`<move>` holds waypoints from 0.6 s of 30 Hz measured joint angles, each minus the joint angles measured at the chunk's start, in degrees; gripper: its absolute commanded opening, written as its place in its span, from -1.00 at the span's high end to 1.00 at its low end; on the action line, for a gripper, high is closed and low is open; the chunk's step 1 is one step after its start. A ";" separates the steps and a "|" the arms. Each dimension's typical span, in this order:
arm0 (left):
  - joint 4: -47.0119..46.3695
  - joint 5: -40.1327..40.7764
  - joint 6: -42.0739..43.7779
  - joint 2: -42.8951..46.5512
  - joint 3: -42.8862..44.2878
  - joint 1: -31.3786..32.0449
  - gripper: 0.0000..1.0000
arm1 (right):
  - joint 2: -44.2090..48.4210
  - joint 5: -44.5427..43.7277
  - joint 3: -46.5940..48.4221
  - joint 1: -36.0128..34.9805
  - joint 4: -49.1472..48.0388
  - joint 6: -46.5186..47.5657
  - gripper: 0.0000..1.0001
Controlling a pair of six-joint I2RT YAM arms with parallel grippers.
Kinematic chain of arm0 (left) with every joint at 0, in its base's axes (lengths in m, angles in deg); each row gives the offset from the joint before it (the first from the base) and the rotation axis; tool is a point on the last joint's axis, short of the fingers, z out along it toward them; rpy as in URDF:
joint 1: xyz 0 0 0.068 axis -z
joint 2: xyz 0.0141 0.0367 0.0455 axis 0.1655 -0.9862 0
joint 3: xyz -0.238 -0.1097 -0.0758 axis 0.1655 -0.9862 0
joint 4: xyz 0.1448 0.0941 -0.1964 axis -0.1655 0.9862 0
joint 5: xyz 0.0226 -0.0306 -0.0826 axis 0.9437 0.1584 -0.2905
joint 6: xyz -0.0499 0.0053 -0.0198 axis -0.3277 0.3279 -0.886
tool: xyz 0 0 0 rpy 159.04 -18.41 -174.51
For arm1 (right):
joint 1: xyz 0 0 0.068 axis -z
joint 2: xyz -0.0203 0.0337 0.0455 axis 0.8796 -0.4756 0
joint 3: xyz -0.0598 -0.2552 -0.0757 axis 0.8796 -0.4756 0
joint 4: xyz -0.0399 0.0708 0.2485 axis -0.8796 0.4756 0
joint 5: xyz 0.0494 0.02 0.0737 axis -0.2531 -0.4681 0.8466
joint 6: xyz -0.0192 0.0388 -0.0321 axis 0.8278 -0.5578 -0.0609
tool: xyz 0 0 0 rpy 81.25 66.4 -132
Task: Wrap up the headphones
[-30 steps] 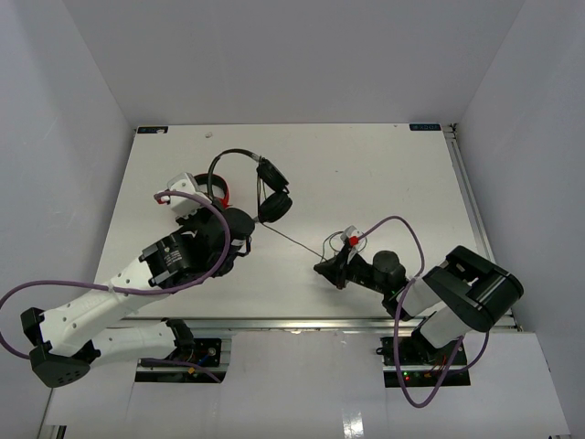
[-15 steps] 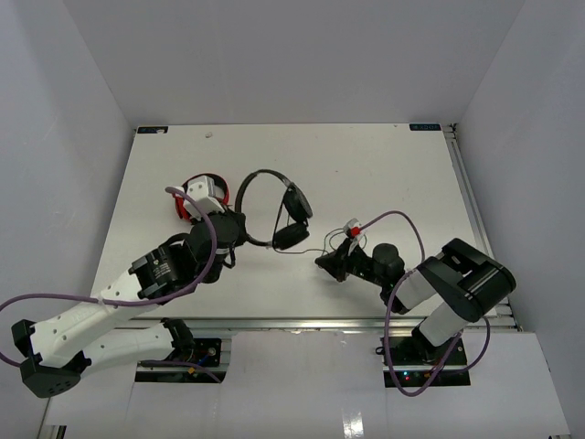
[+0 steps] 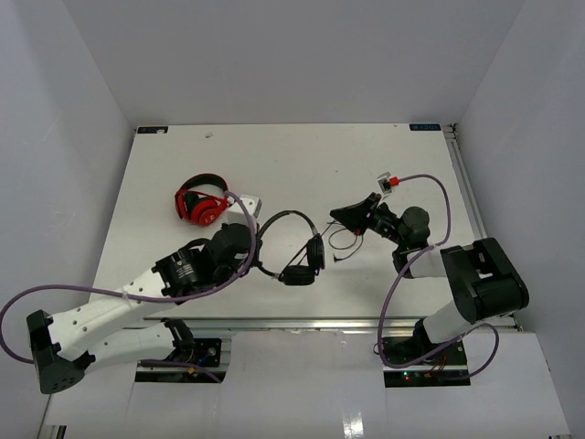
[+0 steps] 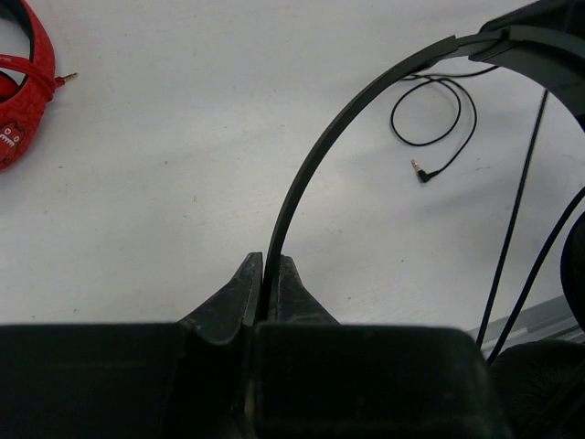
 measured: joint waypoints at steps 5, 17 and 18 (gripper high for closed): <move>1.19 2.96 1.03 -5.75 1.52 0.02 1.00 | 4.99 3.75 3.57 1.37 3.14 -0.38 0.85; -0.88 17.56 -1.21 -14.41 3.03 0.89 1.00 | 12.32 3.62 20.50 -0.91 43.38 15.21 0.85; -0.67 19.00 -1.29 -14.89 3.02 0.95 1.00 | 12.32 2.95 21.38 -1.72 46.57 16.58 0.85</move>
